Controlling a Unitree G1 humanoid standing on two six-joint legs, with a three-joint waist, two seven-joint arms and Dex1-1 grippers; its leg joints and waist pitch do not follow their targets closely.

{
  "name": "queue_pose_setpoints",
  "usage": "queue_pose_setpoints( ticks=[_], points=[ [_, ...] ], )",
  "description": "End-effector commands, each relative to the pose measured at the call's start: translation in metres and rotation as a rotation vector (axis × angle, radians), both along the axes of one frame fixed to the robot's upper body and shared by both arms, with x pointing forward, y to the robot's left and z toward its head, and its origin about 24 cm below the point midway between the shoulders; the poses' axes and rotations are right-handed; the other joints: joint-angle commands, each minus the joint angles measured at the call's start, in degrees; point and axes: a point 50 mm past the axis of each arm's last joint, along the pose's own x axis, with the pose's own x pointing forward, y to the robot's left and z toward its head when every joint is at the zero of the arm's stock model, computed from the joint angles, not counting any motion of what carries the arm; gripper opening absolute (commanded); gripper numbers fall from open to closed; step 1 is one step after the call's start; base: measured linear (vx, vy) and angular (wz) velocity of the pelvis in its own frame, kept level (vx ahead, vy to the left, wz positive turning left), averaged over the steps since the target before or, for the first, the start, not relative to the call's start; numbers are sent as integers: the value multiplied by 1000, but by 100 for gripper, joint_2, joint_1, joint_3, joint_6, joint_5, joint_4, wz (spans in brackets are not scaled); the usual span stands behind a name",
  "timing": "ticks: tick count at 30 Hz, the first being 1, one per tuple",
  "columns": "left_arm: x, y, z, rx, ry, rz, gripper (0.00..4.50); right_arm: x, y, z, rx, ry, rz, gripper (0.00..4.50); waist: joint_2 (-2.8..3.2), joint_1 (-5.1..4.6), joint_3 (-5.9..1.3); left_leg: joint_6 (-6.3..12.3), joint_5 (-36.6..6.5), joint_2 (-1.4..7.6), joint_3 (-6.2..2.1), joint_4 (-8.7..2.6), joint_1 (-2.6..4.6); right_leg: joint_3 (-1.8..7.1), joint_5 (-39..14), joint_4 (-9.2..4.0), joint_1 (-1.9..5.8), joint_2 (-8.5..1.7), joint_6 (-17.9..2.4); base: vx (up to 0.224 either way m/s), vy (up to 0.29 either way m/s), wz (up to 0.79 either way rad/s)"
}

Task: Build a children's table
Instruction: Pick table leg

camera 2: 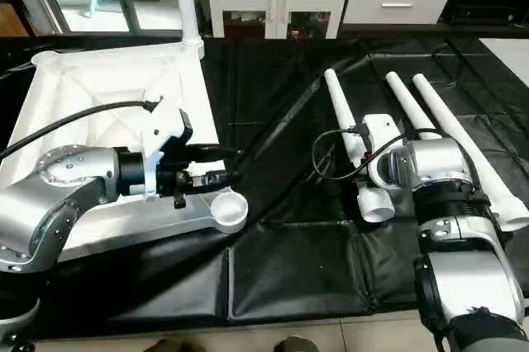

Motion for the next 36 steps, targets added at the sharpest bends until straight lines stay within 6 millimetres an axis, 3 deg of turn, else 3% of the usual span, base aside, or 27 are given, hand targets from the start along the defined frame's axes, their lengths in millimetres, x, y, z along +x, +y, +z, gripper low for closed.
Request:
queue_pose_setpoints(
  ticks=[1,4,17,23,28,30,32,33,34,36],
  points=[
    [-3,-2,1,9,-2,-16,235,0,-2,1,3,12,-10,360,-66,21,-473,98,-546,77,-33,-313,62,234,-506,-406,316,-305,-1495,0,0,0],
    [-4,-1,0,19,1,-15,235,-1,-1,-2,7,23,-5,338,-70,27,-510,100,-504,76,-30,-298,67,232,-448,-393,330,-307,-1508,0,0,0],
    [-5,1,-2,38,-4,-4,235,-4,-3,-9,21,43,-16,217,-71,57,-526,35,-578,72,-29,-279,69,231,-497,-382,320,-300,-1491,0,0,0],
    [12,5,2,-39,-32,171,235,0,-7,0,30,-7,-42,191,-67,82,-504,-100,-898,74,-31,-265,90,239,-912,-425,293,-295,-1415,0,0,0],
    [30,9,4,-44,-89,348,235,4,-12,11,24,-83,-57,188,-88,108,-496,-109,-1019,58,-49,-264,88,232,-1266,-458,272,-291,-1206,0,0,0],
    [41,12,10,-38,-200,455,235,9,-11,25,31,-201,-32,188,-98,124,-500,-82,-993,60,-51,-258,77,235,-1239,-469,281,-296,-1144,0,0,0],
    [46,14,17,-109,-195,496,235,13,-7,40,53,-320,-1,188,-106,123,-520,-46,-867,59,-62,-259,64,227,-1118,-438,294,-297,-1115,0,0,0],
    [48,12,32,-301,-83,469,251,15,4,70,130,-600,122,188,-112,149,-528,-28,-842,62,-48,-245,73,237,-1061,-445,290,-317,-1118,0,0,0],
    [48,12,32,-301,-83,469,251,15,4,70,130,-600,122,188,-121,165,-523,-8,-851,48,-26,-236,58,243,-1025,-441,304,-327,-1126,0,0,0],
    [44,4,47,-460,-32,395,267,10,24,93,111,-806,315,188,-136,174,-533,100,-800,63,-38,-235,48,230,-906,-416,300,-329,-1215,0,0,0]
  ],
)
